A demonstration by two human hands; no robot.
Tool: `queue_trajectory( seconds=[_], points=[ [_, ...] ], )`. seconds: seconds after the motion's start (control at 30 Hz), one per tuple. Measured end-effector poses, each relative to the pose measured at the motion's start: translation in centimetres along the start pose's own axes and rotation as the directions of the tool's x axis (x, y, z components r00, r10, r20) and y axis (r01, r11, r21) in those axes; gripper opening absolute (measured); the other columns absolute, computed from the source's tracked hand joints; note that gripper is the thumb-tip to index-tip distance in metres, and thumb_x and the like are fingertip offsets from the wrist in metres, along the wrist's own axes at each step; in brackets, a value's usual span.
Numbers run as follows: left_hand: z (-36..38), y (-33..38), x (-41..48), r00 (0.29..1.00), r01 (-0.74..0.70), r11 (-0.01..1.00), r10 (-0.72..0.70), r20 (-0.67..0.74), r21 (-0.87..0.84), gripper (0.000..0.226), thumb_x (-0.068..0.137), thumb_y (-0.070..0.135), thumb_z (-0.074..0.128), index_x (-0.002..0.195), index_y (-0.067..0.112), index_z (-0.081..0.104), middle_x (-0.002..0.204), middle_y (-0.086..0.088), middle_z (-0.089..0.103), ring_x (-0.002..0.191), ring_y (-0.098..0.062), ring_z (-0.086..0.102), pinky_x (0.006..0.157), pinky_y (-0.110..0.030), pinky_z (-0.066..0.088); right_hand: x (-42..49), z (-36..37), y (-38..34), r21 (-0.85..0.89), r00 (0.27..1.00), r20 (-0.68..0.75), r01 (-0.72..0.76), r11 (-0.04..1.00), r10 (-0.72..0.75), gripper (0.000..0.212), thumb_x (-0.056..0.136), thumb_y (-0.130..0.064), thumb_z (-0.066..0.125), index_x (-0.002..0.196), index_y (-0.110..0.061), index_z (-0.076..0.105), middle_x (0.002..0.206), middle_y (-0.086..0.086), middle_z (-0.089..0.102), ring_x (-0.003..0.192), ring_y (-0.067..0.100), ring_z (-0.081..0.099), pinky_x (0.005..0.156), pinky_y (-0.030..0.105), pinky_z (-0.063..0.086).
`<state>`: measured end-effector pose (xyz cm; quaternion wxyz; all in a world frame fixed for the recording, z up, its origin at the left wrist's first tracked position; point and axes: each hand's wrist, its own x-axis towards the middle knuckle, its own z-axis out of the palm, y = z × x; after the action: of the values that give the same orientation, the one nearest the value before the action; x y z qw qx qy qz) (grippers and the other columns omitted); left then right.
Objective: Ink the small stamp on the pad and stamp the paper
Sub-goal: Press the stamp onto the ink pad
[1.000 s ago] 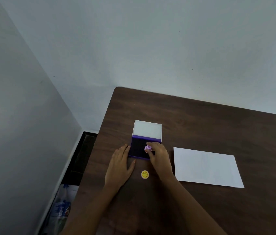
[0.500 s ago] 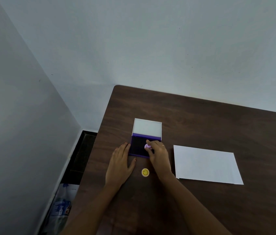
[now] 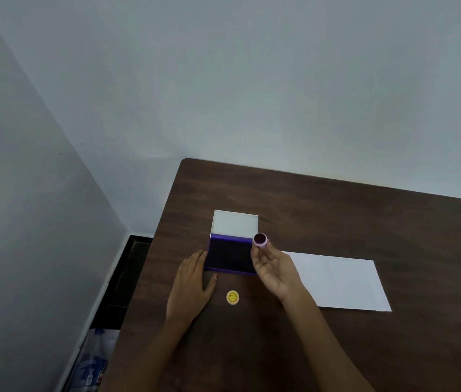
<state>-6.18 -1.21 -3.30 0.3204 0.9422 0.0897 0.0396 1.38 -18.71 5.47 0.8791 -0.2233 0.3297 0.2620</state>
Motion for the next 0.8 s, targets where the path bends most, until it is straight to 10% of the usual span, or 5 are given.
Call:
queue_trajectory(
  seconds=[0.43,0.8],
  points=[
    [-0.7,2.3,0.8,0.97,0.18,0.968,-0.205,-0.132,-0.176,0.041,0.092,0.023,0.048,0.13,0.011,0.04,0.138,-0.015,0.044,0.129,-0.026,0.035,0.106,-0.044,0.027,-2.9,-1.7,-2.8,-0.096,0.991,0.051,0.124,0.988,-0.12,0.02,0.075,-0.004,0.064,0.095,-0.004,0.064,0.089,0.014,0.072,0.08,0.022,0.071,0.057,0.026,0.059],
    [9.6,20.2,2.5,0.958,-0.265,0.952,0.278,0.072,-0.151,0.044,0.088,0.022,0.055,0.129,0.014,0.043,0.138,-0.009,0.046,0.13,-0.02,0.037,0.108,-0.027,0.019,-7.9,-9.4,-14.0,-0.039,0.868,-0.024,0.494,0.868,-0.495,0.015,0.088,-0.002,0.051,0.092,-0.002,0.066,0.08,0.008,0.075,0.078,0.012,0.071,0.072,0.021,0.058]
  ],
)
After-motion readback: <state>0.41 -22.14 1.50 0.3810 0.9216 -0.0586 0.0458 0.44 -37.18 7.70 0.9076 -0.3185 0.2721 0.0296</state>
